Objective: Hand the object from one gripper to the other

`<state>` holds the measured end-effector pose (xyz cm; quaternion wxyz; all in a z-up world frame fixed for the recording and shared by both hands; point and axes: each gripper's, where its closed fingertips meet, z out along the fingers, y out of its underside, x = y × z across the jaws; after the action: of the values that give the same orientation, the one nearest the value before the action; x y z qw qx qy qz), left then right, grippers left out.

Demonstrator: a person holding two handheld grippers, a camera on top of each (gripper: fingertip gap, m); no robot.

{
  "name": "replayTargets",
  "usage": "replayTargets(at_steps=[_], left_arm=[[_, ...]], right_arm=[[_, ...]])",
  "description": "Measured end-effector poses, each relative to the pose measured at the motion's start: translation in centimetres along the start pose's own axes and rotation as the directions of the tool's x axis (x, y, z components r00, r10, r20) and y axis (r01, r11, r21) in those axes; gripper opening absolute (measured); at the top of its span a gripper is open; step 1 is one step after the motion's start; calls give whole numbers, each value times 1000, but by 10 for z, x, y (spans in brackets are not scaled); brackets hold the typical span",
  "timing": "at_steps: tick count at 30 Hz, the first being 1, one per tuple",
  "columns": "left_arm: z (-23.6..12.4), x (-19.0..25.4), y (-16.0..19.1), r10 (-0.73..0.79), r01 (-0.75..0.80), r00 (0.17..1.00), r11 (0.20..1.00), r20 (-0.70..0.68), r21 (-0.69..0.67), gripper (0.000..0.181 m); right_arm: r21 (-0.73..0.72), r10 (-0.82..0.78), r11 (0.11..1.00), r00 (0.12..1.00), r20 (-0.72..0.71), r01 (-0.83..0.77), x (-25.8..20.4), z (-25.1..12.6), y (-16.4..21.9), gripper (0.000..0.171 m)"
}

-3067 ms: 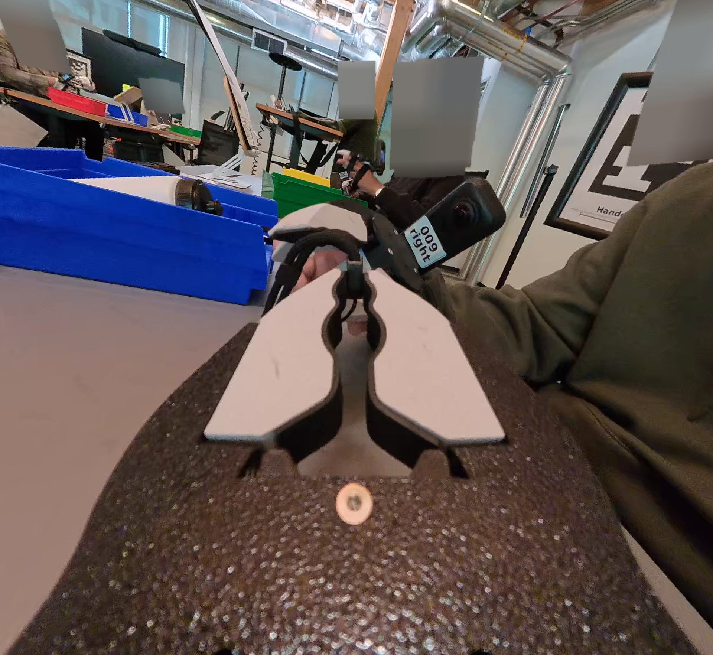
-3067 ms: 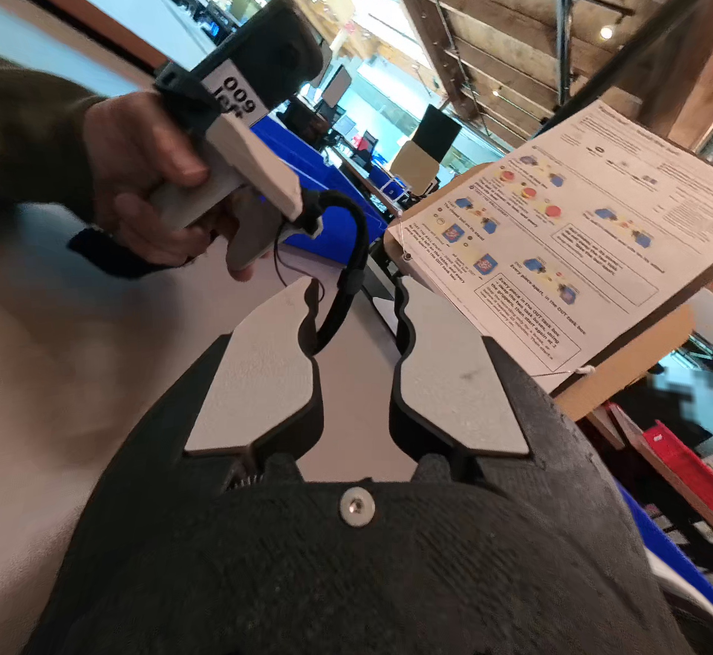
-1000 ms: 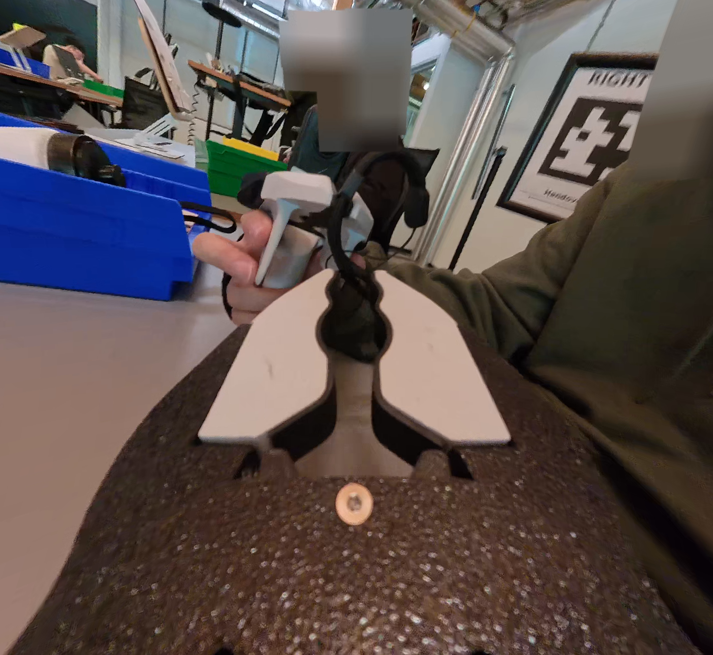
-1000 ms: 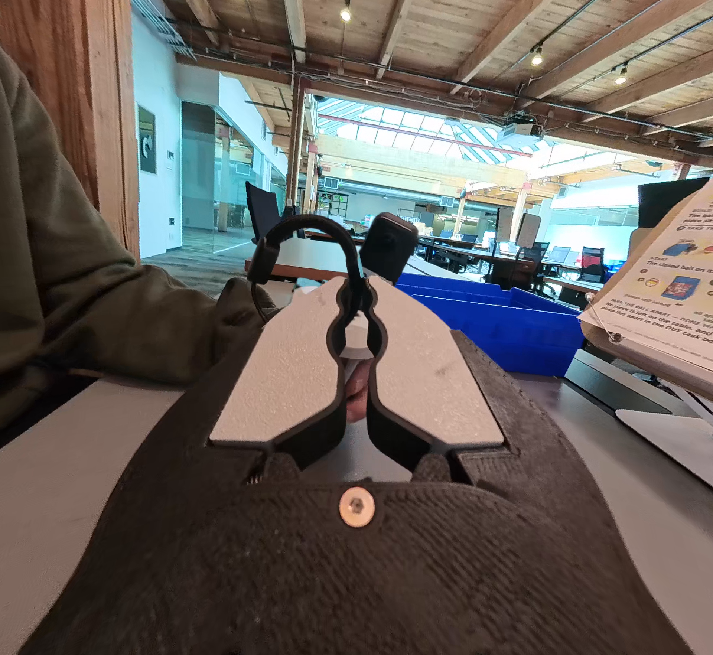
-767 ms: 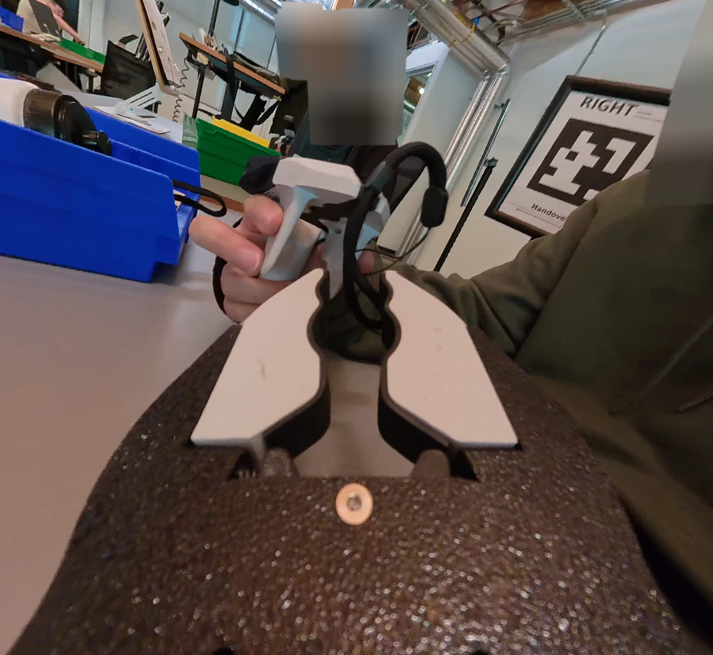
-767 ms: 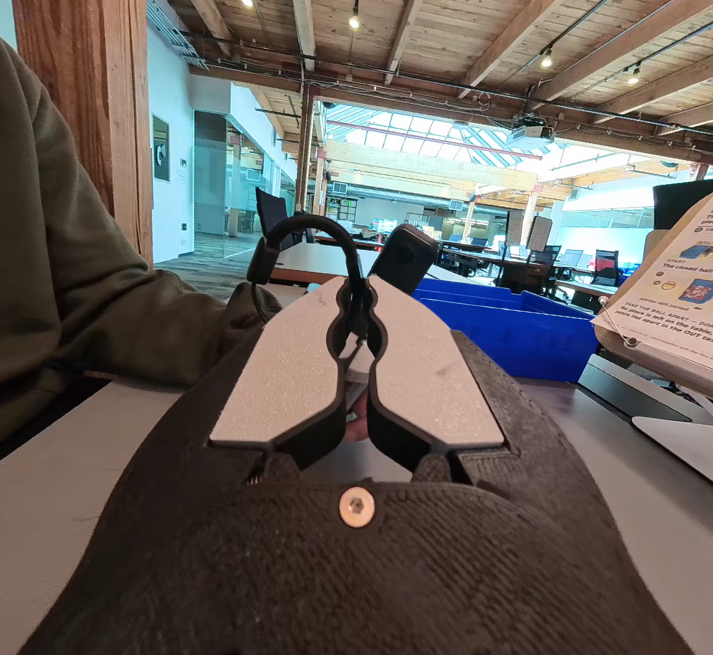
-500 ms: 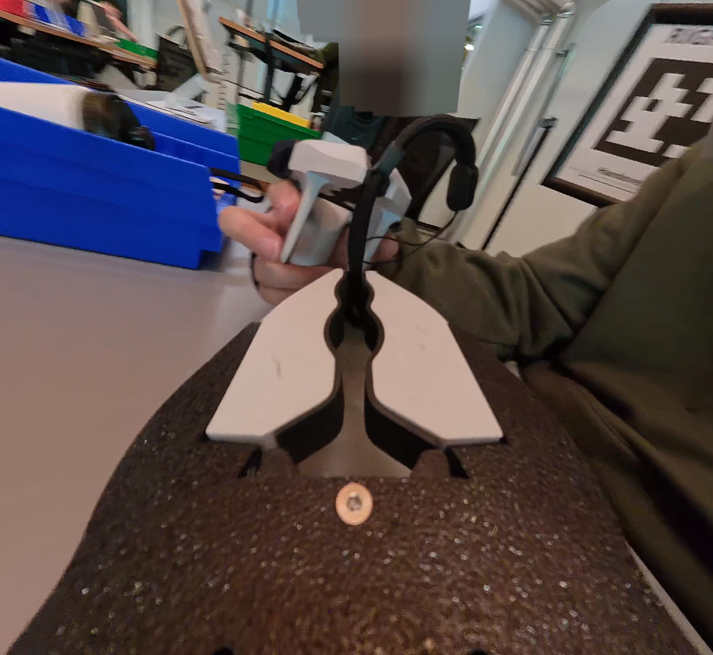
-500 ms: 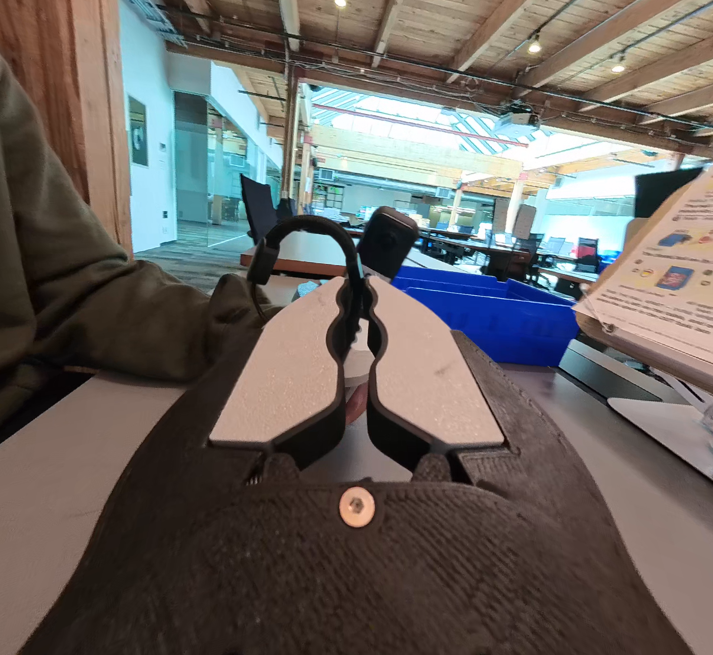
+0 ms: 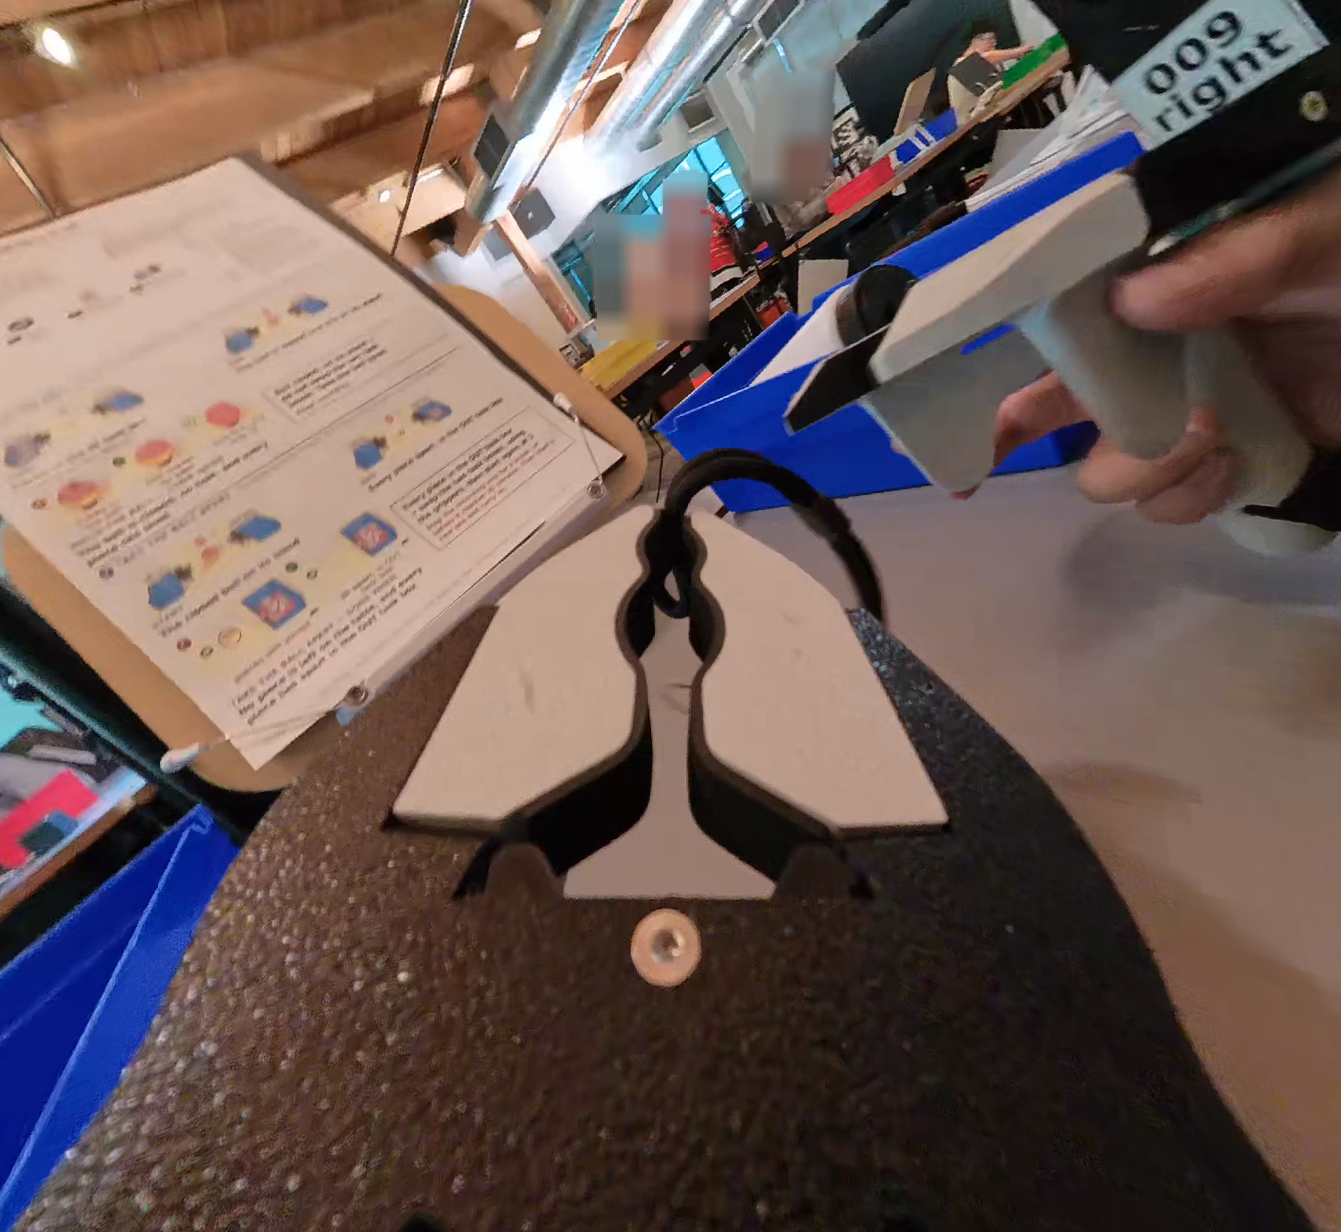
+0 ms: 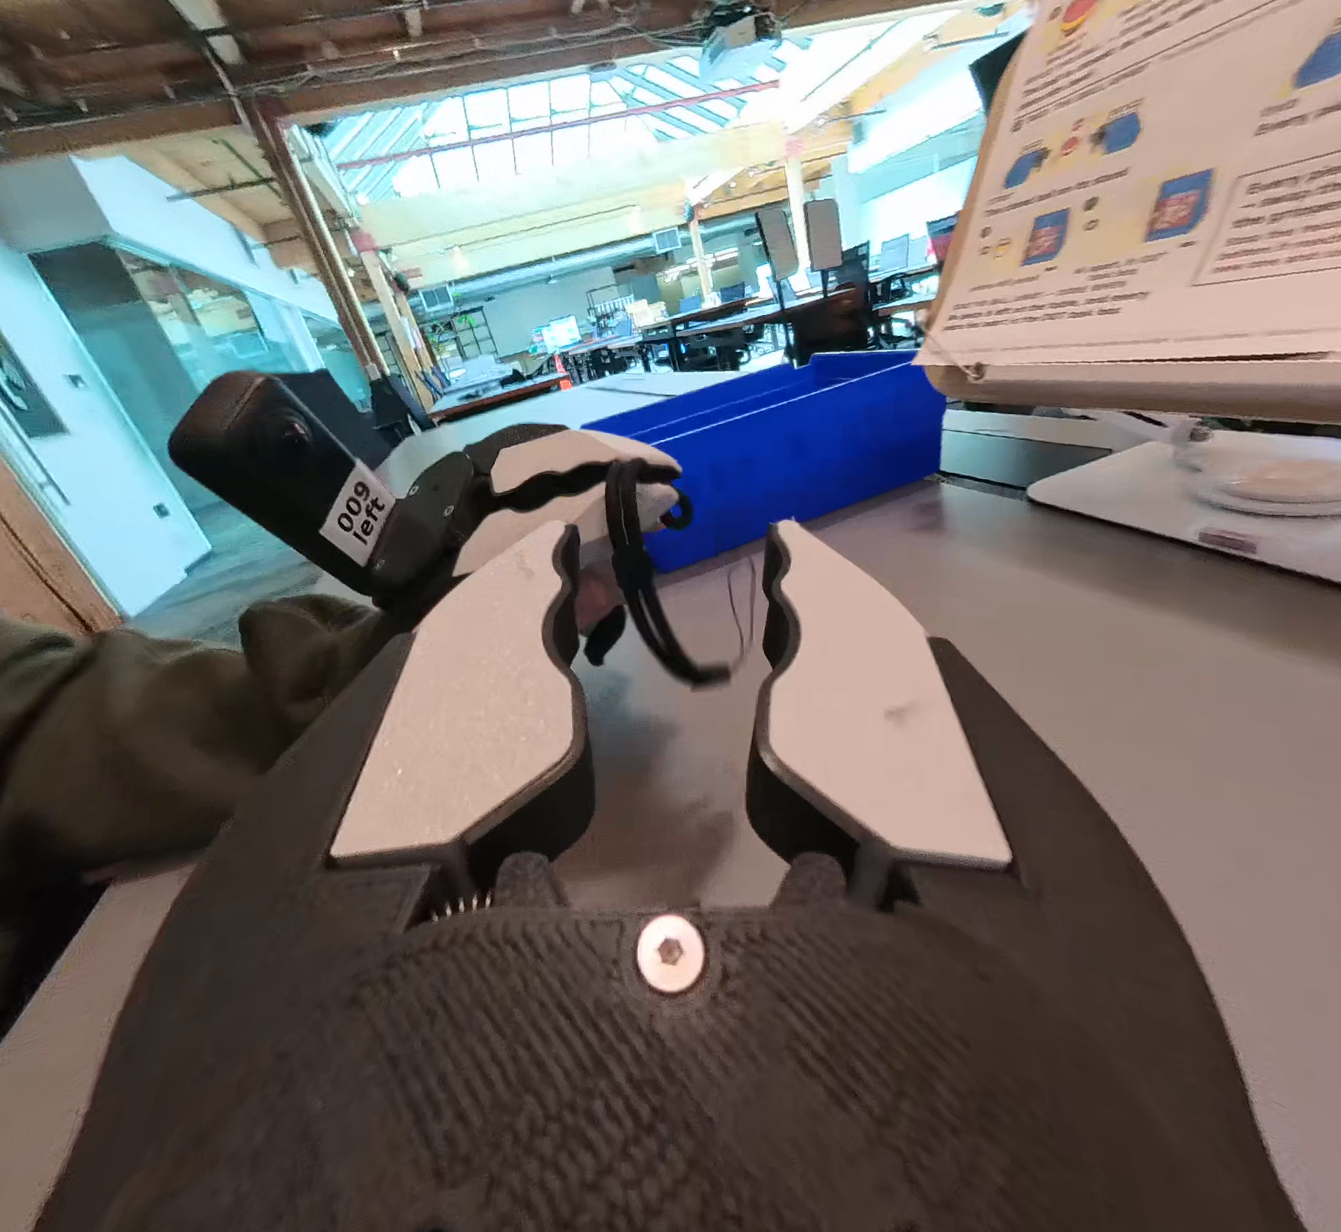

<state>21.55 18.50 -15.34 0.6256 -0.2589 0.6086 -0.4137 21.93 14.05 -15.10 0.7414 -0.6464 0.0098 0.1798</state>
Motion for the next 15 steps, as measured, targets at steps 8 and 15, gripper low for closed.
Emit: replayTargets(at_steps=[8, 15], left_arm=[[-4, 10, -16, -79, 89, 993, 990, -90, 111, 3], [-7, 15, -22, -113, 137, 982, 978, -149, 160, 3]], right_arm=[[-147, -12, 989, 985, 169, 37, -30, 8, 27, 22], [-96, 102, 992, 954, 282, -78, -45, 8, 19, 15]])
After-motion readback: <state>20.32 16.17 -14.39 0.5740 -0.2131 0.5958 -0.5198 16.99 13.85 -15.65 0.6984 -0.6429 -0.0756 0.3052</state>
